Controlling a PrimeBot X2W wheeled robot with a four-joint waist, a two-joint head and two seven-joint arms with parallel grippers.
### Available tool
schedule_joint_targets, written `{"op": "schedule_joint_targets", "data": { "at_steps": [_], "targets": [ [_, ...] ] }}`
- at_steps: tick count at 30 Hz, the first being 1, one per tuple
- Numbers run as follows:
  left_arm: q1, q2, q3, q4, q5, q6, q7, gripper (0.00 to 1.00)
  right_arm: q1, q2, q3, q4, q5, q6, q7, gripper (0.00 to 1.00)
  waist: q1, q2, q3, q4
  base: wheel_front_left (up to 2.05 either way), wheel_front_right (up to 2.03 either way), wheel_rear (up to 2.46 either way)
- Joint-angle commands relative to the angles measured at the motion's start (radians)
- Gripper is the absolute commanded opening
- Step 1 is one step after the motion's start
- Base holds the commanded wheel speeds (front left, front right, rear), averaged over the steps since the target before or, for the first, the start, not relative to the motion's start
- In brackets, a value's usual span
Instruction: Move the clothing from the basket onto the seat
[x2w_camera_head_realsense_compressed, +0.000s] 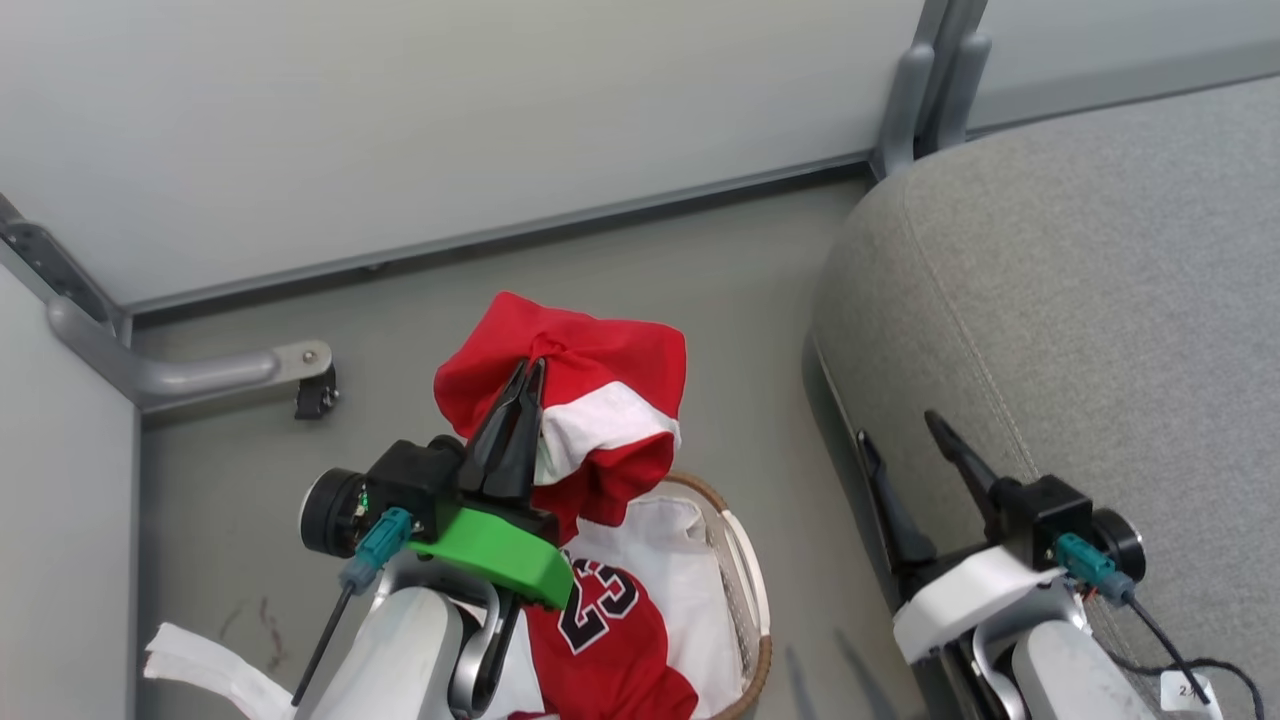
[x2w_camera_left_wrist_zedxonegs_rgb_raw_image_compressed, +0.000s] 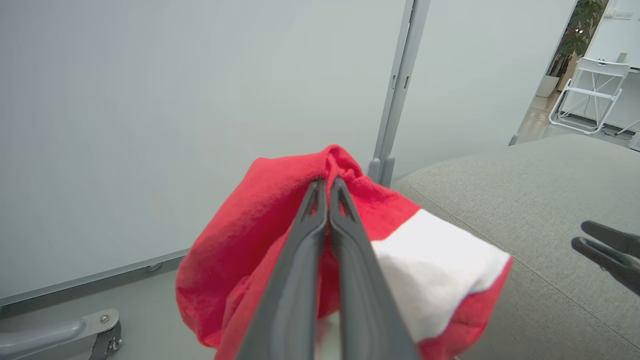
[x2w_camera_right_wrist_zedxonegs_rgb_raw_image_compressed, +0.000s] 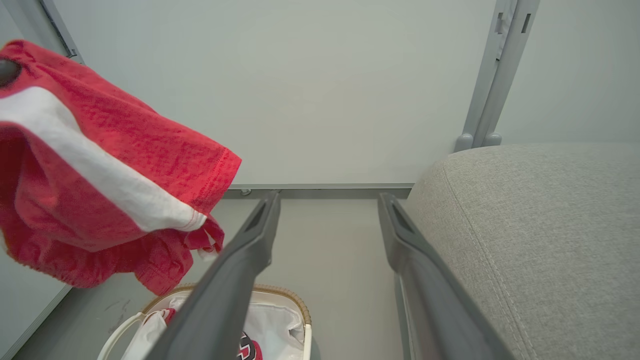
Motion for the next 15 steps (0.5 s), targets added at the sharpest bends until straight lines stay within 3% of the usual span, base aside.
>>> {"op": "schedule_joint_targets", "data": {
  "at_steps": [1, 15],
  "targets": [
    [0.021, 0.002, 0.007, -0.015, -0.001, 0.004, 0.0, 0.0, 0.024, -0.003, 0.007, 0.004, -0.001, -0.001, -0.002, 1.0, 0.0001, -0.0001, -0.059, 0.012, 0.0, 0.0, 0.0],
    [0.021, 0.002, 0.005, -0.091, -0.029, 0.01, 0.0, 0.0, 0.072, -0.003, 0.046, 0.02, 0.018, -0.001, -0.002, 1.0, 0.0001, -0.0001, -0.1, 0.025, 0.0, 0.0, 0.0]
  ]
}}
